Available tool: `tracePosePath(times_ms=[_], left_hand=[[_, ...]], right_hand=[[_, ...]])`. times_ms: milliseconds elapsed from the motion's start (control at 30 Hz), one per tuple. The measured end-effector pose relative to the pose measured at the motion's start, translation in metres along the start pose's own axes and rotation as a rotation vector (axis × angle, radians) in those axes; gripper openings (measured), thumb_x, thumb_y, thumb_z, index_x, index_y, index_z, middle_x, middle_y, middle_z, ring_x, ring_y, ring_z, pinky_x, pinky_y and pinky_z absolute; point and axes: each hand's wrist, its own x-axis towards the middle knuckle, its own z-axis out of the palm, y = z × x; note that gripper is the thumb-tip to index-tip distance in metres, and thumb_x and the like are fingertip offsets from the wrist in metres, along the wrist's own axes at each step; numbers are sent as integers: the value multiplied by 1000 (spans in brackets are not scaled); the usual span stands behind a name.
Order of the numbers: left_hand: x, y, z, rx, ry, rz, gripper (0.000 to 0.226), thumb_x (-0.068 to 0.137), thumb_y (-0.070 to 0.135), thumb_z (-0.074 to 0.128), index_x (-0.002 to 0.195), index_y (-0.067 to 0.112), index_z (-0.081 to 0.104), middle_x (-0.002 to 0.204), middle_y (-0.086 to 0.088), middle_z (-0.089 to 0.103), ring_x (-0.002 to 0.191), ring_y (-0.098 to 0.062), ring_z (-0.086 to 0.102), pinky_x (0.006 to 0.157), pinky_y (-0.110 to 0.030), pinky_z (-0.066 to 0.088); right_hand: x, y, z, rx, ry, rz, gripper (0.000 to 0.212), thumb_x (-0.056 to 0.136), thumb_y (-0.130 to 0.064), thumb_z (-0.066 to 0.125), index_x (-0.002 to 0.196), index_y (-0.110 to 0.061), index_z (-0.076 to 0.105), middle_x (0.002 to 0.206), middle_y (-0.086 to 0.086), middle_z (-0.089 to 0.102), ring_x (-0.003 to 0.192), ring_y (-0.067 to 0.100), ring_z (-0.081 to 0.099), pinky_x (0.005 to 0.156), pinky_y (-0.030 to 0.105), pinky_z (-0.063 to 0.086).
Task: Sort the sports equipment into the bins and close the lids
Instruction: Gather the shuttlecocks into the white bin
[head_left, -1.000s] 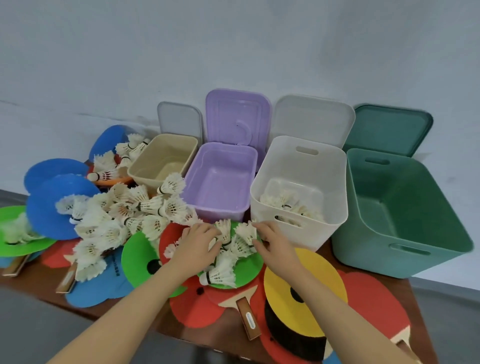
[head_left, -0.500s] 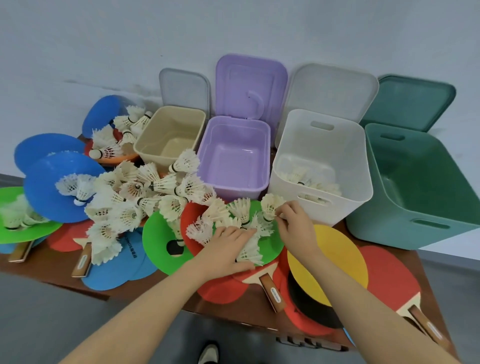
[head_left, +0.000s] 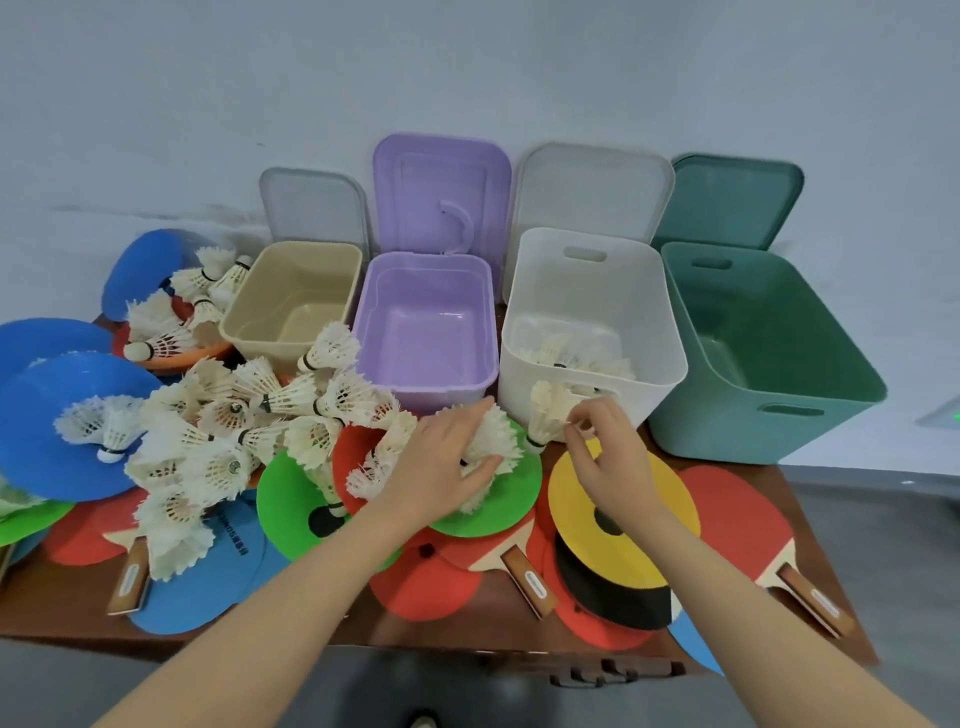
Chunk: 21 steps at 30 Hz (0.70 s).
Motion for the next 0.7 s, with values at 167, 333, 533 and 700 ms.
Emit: tracePosePath(times_ms=[167,333,533,700], left_hand=[[62,24,-16,-46,69,-14,62,84,39,50,139,11,38,110,-9,58,100,-22,52,87,-27,35],[132,40,-6,0,70,2,57,83,32,53,134,8,45,118,-14,57,104,-32,55,85,-39,43],[178,41,11,248,-94,-106,75,89,29,56,148,17,12,147,-6,31,130,-27,32,102,-38,28],[165,28,6,357,-143,-41,63,90,29,50,146,18,22,148,-1,32,134,-22,28,103,-36,22]], right_hand=[[28,3,-24,18,145,50,2,87,-9,53,89,-10,53,87,-6,49,80,7,45,69,12,37],[64,20,-42,-61,228,167,5,89,-6,55,91,-11,54,89,-7,47,84,7,44,68,12,34],[88,54,-55,-200,93,267,12,91,-11,52,102,-10,57,110,1,54,99,20,49,77,28,43],[81,59,-53,-231,73,261,22,91,-14,54,112,-10,60,117,5,56,106,24,48,87,31,41]])
